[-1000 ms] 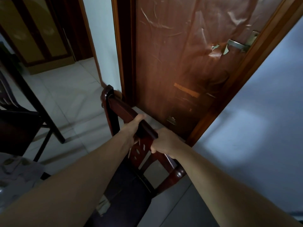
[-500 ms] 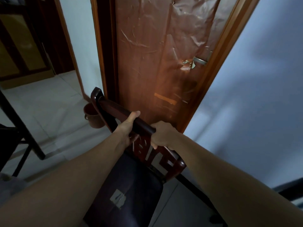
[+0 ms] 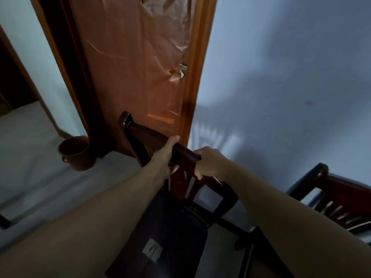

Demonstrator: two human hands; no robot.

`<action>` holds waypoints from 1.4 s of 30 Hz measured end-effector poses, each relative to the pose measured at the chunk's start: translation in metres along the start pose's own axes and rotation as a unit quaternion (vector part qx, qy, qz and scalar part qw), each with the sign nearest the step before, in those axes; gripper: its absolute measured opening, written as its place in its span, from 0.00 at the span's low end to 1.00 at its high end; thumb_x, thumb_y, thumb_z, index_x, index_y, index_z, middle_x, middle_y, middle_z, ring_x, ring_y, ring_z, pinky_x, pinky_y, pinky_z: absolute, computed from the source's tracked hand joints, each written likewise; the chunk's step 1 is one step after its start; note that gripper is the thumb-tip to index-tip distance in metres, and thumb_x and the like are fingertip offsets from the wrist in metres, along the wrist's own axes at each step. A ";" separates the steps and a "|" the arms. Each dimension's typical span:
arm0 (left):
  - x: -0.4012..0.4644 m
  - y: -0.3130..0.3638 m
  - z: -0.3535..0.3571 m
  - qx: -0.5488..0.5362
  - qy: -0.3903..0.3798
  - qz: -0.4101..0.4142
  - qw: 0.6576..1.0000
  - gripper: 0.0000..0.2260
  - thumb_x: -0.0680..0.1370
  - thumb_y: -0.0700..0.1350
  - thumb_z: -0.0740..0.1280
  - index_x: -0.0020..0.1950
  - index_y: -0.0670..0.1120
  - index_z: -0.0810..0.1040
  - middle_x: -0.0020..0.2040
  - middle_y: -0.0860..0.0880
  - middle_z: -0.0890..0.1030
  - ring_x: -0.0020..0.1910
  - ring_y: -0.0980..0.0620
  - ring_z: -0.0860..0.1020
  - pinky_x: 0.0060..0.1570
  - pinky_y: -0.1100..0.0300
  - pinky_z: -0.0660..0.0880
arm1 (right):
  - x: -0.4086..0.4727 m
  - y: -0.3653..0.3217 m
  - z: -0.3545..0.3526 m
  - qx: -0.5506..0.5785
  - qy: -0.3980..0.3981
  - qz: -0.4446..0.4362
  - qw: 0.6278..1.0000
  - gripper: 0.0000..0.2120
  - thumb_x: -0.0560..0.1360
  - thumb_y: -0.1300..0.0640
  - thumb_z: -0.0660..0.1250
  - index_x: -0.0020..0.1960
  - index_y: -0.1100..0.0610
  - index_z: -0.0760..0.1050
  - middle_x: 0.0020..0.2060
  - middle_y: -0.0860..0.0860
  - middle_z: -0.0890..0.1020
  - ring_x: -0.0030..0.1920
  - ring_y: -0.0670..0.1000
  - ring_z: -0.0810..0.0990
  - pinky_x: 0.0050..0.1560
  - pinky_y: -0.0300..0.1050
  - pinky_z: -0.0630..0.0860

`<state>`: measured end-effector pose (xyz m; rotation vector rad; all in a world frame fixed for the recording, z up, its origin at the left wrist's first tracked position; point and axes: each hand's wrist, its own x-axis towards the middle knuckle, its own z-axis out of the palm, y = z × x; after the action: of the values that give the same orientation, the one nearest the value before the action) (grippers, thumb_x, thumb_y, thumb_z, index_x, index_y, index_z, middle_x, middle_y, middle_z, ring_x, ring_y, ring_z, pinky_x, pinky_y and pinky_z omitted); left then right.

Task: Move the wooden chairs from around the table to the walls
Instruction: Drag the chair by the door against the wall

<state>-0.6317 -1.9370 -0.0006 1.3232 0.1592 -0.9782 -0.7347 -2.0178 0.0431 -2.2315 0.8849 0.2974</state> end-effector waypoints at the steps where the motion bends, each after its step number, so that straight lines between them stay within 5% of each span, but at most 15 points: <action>1: -0.001 -0.008 0.011 0.005 0.001 -0.001 1.000 0.22 0.69 0.57 0.72 0.52 0.42 0.75 0.41 0.45 0.80 0.33 0.50 0.78 0.22 0.66 0.73 | -0.003 0.013 -0.004 0.007 -0.001 0.005 1.000 0.25 0.59 0.70 0.69 0.52 0.50 0.79 0.40 0.52 0.80 0.42 0.52 0.79 0.34 0.39 0.71; 5: 0.000 -0.036 0.046 0.009 0.005 -0.001 1.000 0.21 0.69 0.56 0.72 0.52 0.41 0.76 0.39 0.46 0.79 0.31 0.51 0.78 0.21 0.66 0.71 | -0.008 0.055 -0.016 0.017 0.008 0.009 1.000 0.23 0.58 0.70 0.68 0.49 0.51 0.81 0.40 0.53 0.81 0.42 0.53 0.80 0.37 0.41 0.74; 9: 0.002 -0.059 0.078 0.008 0.017 -0.009 1.000 0.23 0.69 0.56 0.72 0.56 0.42 0.77 0.47 0.44 0.81 0.37 0.50 0.79 0.27 0.63 0.73 | -0.009 0.095 -0.030 0.024 0.012 0.010 1.000 0.23 0.57 0.70 0.68 0.48 0.51 0.82 0.38 0.52 0.81 0.41 0.53 0.80 0.36 0.39 0.75; 17: 0.010 -0.099 0.135 -0.002 0.057 -0.007 0.998 0.14 0.69 0.53 0.73 0.41 0.44 0.75 0.37 0.47 0.80 0.31 0.52 0.79 0.21 0.66 0.74 | -0.005 0.163 -0.052 0.043 0.000 0.022 0.999 0.26 0.58 0.70 0.69 0.51 0.50 0.80 0.35 0.47 0.78 0.37 0.48 0.77 0.33 0.38 0.69; 23: 0.022 -0.112 0.168 -0.010 0.062 -0.017 0.998 0.20 0.68 0.53 0.73 0.53 0.41 0.76 0.43 0.46 0.81 0.35 0.52 0.80 0.19 0.67 0.72 | 0.010 0.197 -0.069 0.022 -0.010 0.013 1.000 0.27 0.60 0.71 0.69 0.56 0.52 0.78 0.36 0.48 0.77 0.38 0.49 0.77 0.36 0.40 0.72; 28: 0.039 -0.111 0.186 0.010 0.074 -0.021 0.997 0.15 0.68 0.53 0.73 0.42 0.43 0.76 0.37 0.46 0.81 0.24 0.53 0.80 0.17 0.67 0.72 | 0.032 0.214 -0.085 0.001 -0.010 -0.001 1.000 0.25 0.63 0.70 0.69 0.58 0.55 0.77 0.37 0.49 0.77 0.38 0.49 0.77 0.35 0.40 0.73; 32: 0.066 -0.103 0.198 0.021 0.082 -0.030 0.996 0.18 0.68 0.54 0.73 0.49 0.43 0.76 0.40 0.47 0.81 0.34 0.52 0.79 0.19 0.67 0.72 | 0.053 0.220 -0.092 -0.050 0.041 -0.017 0.998 0.19 0.66 0.66 0.69 0.55 0.56 0.78 0.43 0.53 0.80 0.44 0.54 0.80 0.45 0.47 0.79; 37: 0.102 -0.096 0.217 0.043 0.072 -0.053 0.995 0.21 0.67 0.54 0.73 0.53 0.42 0.77 0.39 0.47 0.80 0.32 0.52 0.79 0.18 0.67 0.71 | 0.072 0.234 -0.091 -0.091 0.159 0.009 0.983 0.10 0.71 0.59 0.68 0.51 0.56 0.74 0.45 0.52 0.79 0.44 0.54 0.79 0.43 0.46 0.74; 42: 0.141 -0.093 0.237 0.045 0.055 -0.076 0.995 0.29 0.66 0.55 0.74 0.61 0.40 0.74 0.50 0.44 0.81 0.36 0.50 0.79 0.18 0.65 0.72 | 0.094 0.252 -0.095 -0.068 0.222 0.043 0.972 0.14 0.74 0.51 0.66 0.56 0.57 0.71 0.52 0.56 0.78 0.54 0.58 0.76 0.50 0.49 0.71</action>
<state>-0.7069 -2.2054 -0.0851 1.4656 0.3076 -1.0511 -0.8387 -2.2610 -0.0634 -2.4371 1.2279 -0.1148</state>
